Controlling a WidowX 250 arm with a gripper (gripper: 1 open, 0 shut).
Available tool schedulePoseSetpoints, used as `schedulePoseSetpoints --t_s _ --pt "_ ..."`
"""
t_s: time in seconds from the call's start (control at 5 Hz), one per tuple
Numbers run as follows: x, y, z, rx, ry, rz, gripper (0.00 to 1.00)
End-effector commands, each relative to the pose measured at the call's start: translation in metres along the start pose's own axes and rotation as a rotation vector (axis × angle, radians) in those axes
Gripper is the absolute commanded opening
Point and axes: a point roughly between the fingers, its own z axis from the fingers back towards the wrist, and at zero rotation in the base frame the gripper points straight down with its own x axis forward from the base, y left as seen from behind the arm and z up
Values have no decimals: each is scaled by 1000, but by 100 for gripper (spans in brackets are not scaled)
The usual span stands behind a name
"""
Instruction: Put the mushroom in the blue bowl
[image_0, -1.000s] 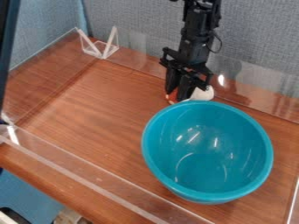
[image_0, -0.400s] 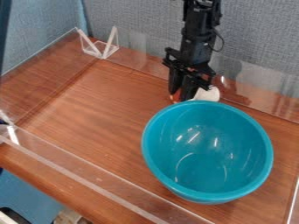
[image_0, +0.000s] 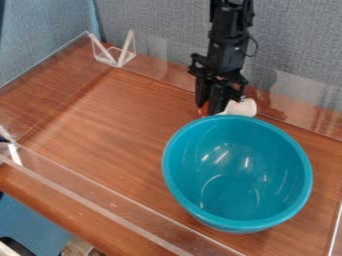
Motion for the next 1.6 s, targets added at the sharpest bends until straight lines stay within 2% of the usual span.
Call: schedulePoseSetpoints --t_s 0.0,0.4,0.6,1.0,1.4 --pt "1 5 38 37 -99 -6 0" --pt "2 8 41 37 -115 -14 0" --pt "0 1 54 48 -140 -40 0" --pt "-11 -32 111 106 -231 -120 0" --pt "-30 -77 116 86 -242 -241 0"
